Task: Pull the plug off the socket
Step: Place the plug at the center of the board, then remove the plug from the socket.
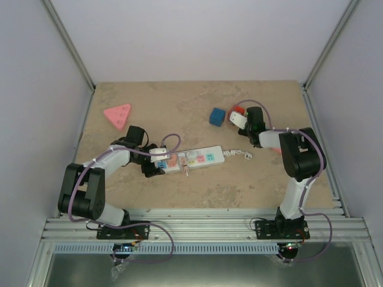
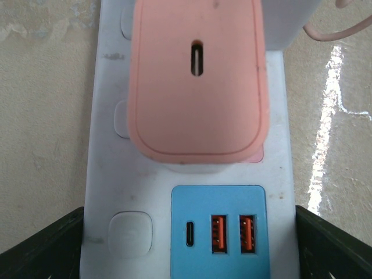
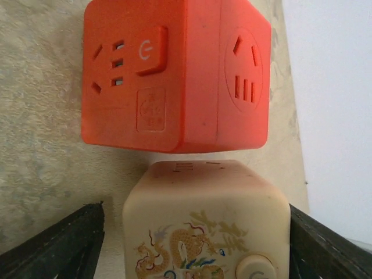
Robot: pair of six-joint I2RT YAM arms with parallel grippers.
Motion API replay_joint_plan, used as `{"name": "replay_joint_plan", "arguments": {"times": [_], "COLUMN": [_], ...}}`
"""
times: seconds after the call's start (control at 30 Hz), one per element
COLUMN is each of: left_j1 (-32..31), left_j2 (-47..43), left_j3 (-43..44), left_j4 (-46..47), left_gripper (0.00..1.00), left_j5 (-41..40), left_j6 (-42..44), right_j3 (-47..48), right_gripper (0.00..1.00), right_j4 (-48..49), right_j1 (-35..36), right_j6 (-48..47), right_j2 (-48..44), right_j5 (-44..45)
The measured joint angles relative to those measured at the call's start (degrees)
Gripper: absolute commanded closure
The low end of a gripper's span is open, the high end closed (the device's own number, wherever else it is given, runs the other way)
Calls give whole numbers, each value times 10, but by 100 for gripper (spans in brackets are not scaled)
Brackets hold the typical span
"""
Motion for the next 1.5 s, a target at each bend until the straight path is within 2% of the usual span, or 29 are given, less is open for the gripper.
{"name": "replay_joint_plan", "arguments": {"times": [0.47,1.0,1.27,1.5], "left_j1": [0,0,0,0], "left_j2": [-1,-3,-5,-7], "left_j3": [0,0,0,0], "left_j4": [0,0,0,0], "left_gripper": [100,100,100,100], "left_j5": [0,0,0,0], "left_j6": [0,0,0,0], "right_j3": [9,45,45,47], "right_gripper": [2,2,3,7], "right_j4": [-103,-220,-302,-383], "right_j1": [0,5,39,105], "right_j6": [44,89,72,30], "right_j2": [-35,-130,-199,-231], "right_j5": [-76,-167,-293,-399]}}
